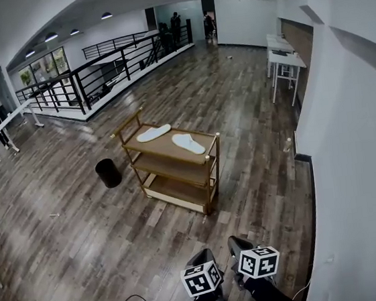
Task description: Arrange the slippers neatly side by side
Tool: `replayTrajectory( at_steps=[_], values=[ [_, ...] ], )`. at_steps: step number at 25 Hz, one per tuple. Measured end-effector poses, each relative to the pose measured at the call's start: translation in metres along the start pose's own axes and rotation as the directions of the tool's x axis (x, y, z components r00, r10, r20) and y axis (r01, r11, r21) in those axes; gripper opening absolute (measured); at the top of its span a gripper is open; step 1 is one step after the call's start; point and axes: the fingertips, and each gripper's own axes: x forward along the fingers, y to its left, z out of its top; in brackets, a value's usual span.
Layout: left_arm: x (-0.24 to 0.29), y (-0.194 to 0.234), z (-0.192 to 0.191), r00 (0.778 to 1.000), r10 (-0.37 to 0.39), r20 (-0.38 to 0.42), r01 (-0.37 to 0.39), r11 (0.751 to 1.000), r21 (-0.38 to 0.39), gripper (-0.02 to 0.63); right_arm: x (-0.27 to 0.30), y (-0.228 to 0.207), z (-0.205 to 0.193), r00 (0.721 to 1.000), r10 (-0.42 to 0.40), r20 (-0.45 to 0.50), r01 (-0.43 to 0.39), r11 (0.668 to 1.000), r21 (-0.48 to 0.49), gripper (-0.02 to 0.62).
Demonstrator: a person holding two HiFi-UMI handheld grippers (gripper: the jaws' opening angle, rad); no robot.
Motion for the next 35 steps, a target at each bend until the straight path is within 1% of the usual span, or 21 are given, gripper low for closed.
replayTrajectory(
  at_steps=[4,8,13,19,23,26,28,31,35],
  values=[
    [0.036,0.007,0.027,1.000,-0.023,-0.005,0.023,1.000,0.018,-0.002,0.033,-0.013,0.023,1.000,-0.021,0.013,0.021,1.000,0.002,-0.002],
    [0.073,0.022,0.064,0.999,-0.043,0.003,0.043,0.999,0.030,-0.002,0.076,-0.020,0.048,0.999,-0.032,0.024,0.033,0.999,-0.002,-0.002],
    [0.102,0.048,0.103,0.999,-0.048,0.007,0.048,0.999,0.023,-0.002,0.125,-0.018,0.071,0.999,-0.041,0.019,0.041,0.999,0.003,-0.002],
    [0.126,0.086,0.129,1.000,-0.027,0.014,0.027,1.000,0.000,-0.002,0.173,-0.009,0.085,1.000,-0.030,0.005,0.030,1.000,-0.005,-0.002],
    [0.135,0.104,0.138,1.000,-0.008,0.013,0.009,0.999,-0.037,-0.002,0.196,-0.004,0.095,1.000,-0.022,-0.019,0.022,0.999,-0.028,-0.003],
    [0.141,0.126,0.151,0.999,0.022,0.028,-0.020,0.997,-0.070,-0.002,0.223,0.003,0.102,0.999,-0.008,-0.041,0.006,0.999,-0.054,-0.002],
    [0.146,0.144,0.161,0.998,0.053,0.043,-0.048,0.994,-0.095,-0.002,0.247,0.013,0.107,0.998,0.019,-0.060,-0.023,0.997,-0.072,-0.003],
    [0.155,0.176,0.178,0.991,0.112,0.071,-0.102,0.985,-0.139,-0.002,0.288,0.032,0.110,0.992,0.080,-0.101,-0.090,0.991,-0.103,-0.002],
    [0.169,0.213,0.207,0.972,0.208,0.107,-0.184,0.962,-0.201,-0.002,0.343,0.053,0.120,0.971,0.173,-0.165,-0.195,0.972,-0.129,-0.002]
  ],
)
